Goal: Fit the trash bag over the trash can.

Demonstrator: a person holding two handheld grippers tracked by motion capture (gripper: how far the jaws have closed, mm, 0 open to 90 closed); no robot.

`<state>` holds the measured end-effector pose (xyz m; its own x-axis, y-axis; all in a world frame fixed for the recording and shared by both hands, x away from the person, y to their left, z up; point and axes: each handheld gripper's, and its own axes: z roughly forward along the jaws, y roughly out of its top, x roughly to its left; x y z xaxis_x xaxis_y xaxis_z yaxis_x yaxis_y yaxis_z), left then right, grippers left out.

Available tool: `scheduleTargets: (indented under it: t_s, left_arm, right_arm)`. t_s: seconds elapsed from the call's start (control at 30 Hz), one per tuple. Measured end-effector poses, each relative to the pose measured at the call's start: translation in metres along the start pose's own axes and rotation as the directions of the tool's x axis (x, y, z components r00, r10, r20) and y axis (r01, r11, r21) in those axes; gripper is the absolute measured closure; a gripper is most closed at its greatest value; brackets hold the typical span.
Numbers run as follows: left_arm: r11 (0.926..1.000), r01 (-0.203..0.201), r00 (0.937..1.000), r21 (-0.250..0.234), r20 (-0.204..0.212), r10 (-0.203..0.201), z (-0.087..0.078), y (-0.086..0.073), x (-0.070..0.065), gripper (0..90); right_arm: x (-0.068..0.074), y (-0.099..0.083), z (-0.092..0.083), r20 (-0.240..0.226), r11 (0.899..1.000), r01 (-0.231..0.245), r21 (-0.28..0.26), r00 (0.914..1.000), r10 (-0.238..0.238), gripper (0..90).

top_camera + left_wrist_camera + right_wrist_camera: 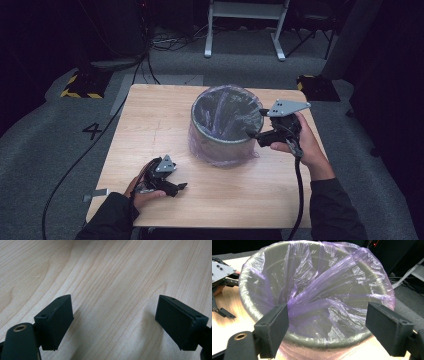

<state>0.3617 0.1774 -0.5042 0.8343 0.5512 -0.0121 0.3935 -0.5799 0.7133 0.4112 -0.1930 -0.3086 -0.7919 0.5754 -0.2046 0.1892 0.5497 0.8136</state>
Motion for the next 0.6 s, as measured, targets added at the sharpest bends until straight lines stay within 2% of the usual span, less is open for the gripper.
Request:
scheduleTargets:
  t_s: [0.2, 0.27, 0.6]
  left_arm:
    - [1.0, 0.0, 1.0, 0.0, 0.0, 0.0, 0.0, 0.0, 0.0, 14.3]
    - [1.0, 0.0, 1.0, 0.0, 0.0, 0.0, 0.0, 0.0, 0.0, 14.3]
    - [1.0, 0.0, 1.0, 0.0, 0.0, 0.0, 0.0, 0.0, 0.0, 14.3]
  right_arm:
    - [0.003, -0.006, -0.007, 0.036, 0.999, 0.004, -0.039, 0.9994, -0.003, 18.9]
    - [0.004, -0.009, -0.008, 0.054, 0.999, 0.013, -0.042, 0.9985, -0.011, 18.9]
    - [0.006, -0.023, -0.012, 0.083, 0.999, 0.01, -0.04, 0.9965, -0.007, 18.8]
